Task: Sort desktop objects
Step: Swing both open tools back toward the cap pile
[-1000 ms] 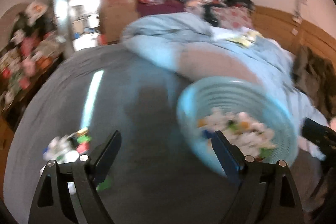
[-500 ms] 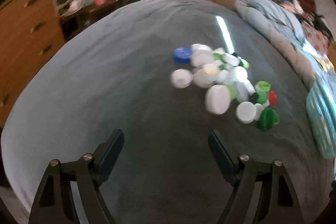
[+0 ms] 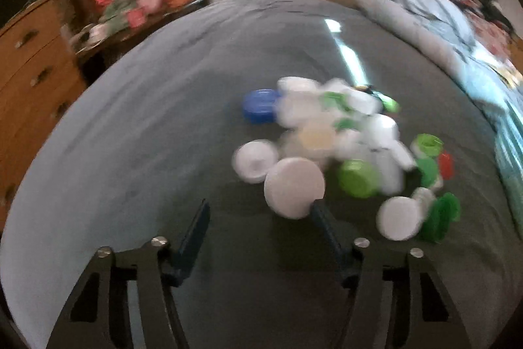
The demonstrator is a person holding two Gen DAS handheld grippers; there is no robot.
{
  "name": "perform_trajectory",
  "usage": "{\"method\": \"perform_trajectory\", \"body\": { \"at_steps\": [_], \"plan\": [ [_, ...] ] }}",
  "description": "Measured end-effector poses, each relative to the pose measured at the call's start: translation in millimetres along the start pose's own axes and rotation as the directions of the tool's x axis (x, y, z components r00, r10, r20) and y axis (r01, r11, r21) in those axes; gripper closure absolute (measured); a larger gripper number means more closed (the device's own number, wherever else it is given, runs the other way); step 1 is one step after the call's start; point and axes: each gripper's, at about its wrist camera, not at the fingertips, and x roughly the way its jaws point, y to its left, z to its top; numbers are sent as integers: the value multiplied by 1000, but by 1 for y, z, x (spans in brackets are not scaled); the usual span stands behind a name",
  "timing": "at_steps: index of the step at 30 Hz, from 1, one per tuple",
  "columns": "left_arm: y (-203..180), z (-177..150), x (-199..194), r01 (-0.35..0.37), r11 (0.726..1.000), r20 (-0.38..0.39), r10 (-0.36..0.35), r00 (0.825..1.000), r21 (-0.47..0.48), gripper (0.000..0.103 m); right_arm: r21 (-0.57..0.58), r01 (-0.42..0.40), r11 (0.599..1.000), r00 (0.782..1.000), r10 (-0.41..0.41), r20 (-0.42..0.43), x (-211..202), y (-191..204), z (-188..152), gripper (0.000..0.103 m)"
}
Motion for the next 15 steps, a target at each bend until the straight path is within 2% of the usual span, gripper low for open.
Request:
{"method": "perform_trajectory", "body": {
  "at_steps": [3,4,6,9,10,13,15],
  "plan": [
    [49,-6,-17,13,978,43,-4,999,-209,40,-17,-5,1000,1000,5,8,0,7,3,59],
    [63,-10,-21,21,970,46,-10,999,-242,40,-19,-8,1000,1000,9,8,1,8,3,59],
    [74,-14,-25,15,970,45,-5,999,-243,40,-23,-13,1000,1000,13,0,5,11,3,59],
    [65,-13,-27,81,985,33,-76,997,-152,40,-25,-24,999,999,23,-22,13,15,0,59],
    [53,-10,-28,101,991,39,-98,994,-87,40,-25,-27,999,999,27,-27,16,17,-1,59],
    [15,-3,-27,146,988,54,-148,988,42,37,-31,-38,999,998,36,-42,22,24,-3,59],
    [-1,0,-20,160,984,43,-164,985,81,37,-32,-39,999,998,37,-46,22,27,-4,59]
  ]
}}
